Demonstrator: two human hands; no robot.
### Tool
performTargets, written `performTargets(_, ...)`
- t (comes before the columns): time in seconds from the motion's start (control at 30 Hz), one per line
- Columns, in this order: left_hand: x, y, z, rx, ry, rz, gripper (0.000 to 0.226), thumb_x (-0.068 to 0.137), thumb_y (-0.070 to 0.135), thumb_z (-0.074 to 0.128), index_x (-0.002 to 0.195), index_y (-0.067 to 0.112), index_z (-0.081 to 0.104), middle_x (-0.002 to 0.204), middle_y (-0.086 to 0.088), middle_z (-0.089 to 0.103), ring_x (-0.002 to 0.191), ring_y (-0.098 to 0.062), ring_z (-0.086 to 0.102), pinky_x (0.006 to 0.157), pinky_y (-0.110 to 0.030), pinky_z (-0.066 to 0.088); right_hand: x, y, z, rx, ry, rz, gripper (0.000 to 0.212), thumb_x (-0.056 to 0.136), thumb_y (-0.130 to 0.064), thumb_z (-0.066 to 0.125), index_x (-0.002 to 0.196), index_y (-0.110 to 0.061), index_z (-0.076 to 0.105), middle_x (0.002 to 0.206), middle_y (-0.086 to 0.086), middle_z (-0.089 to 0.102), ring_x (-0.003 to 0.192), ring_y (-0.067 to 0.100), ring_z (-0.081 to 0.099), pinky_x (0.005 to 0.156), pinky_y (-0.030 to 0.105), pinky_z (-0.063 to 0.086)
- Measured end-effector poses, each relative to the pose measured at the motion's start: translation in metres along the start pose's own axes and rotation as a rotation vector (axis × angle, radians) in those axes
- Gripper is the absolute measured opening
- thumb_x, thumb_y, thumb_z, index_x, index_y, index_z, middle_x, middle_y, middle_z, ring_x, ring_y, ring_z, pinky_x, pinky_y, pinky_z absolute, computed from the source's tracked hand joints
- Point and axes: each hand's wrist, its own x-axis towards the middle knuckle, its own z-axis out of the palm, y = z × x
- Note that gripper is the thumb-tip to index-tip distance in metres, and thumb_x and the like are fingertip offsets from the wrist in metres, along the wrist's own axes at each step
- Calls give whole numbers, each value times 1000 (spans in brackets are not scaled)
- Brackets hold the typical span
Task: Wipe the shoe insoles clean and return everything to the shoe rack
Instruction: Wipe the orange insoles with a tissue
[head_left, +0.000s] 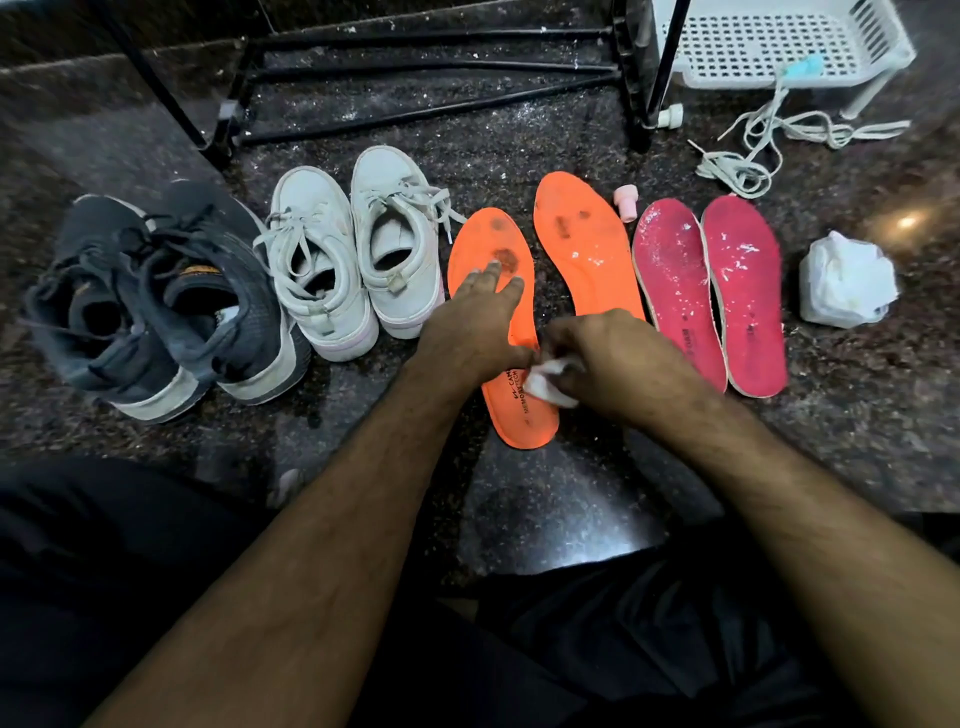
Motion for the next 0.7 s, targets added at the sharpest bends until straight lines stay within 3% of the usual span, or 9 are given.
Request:
performTargets(0.07, 1, 0, -1, -6, 0, -1, 91, 87, 49, 69, 159, 24, 18, 168, -6, 4, 154, -23, 7, 121, -45, 23, 6, -9, 13, -9, -24, -45, 14, 83, -29, 71, 97, -25, 71, 91, 8, 73, 89, 30, 68, 72, 34, 53)
performTargets(0.2, -1, -3, 0, -20, -42, 4, 95, 85, 49, 71, 159, 25, 17, 168, -4, 3, 154, -23, 6, 122, -47, 22, 1, -13, 14, 0, -358, -184, 13, 82, -18, 68, 91, -24, 75, 88, -3, 74, 82, 16, 68, 75, 28, 54)
performTargets(0.3, 2, -6, 1, -21, -38, 2, 91, 85, 42, 71, 158, 26, 19, 168, -5, 4, 154, -23, 7, 122, -47, 22, 5, -5, 7, 168, -99, -152, 7, 86, -21, 68, 91, -22, 73, 86, -3, 72, 81, 17, 66, 75, 30, 52)
performTargets(0.37, 5, -6, 0, -6, -40, 16, 91, 85, 37, 73, 158, 25, 20, 168, -7, 6, 154, -25, 9, 121, -47, 24, 11, -7, 18, 82, 72, -147, 12, 87, -23, 66, 98, -20, 71, 95, 6, 69, 91, 27, 65, 79, 40, 53)
performTargets(0.4, 6, -6, -2, -2, -43, 24, 89, 86, 36, 73, 158, 25, 22, 167, -8, 7, 154, -26, 11, 121, -47, 24, 12, -12, 26, -2, 53, -156, 14, 88, -23, 65, 101, -19, 69, 98, 8, 68, 94, 29, 65, 80, 42, 53)
performTargets(0.47, 5, -7, -7, -14, -56, 31, 84, 88, 39, 71, 157, 24, 25, 167, -8, 11, 152, -27, 14, 121, -46, 24, 9, -21, 37, -107, -128, -220, 14, 90, -22, 64, 102, -22, 70, 101, 4, 70, 94, 23, 68, 79, 33, 54)
performTargets(0.57, 1, -11, -11, -31, -78, 35, 87, 86, 40, 74, 157, 25, 26, 167, -6, 12, 152, -26, 15, 120, -47, 26, -2, -17, 18, 2, -424, -267, 14, 83, -15, 72, 86, -29, 74, 83, -12, 72, 77, 2, 65, 73, 20, 49)
performTargets(0.63, 2, -10, -10, -14, -79, 40, 89, 85, 40, 75, 157, 25, 25, 167, -7, 10, 152, -26, 13, 121, -46, 25, -1, -9, 10, -39, -325, -235, 20, 83, -14, 70, 75, -31, 64, 76, -11, 61, 71, 4, 61, 69, 27, 49)
performTargets(0.7, 4, -9, -8, 2, -59, 47, 85, 87, 38, 74, 157, 24, 27, 167, -10, 12, 152, -27, 15, 121, -45, 24, 3, -9, 15, -181, -29, -224, 11, 90, -22, 66, 94, -31, 65, 87, -2, 56, 83, 20, 63, 70, 39, 52)
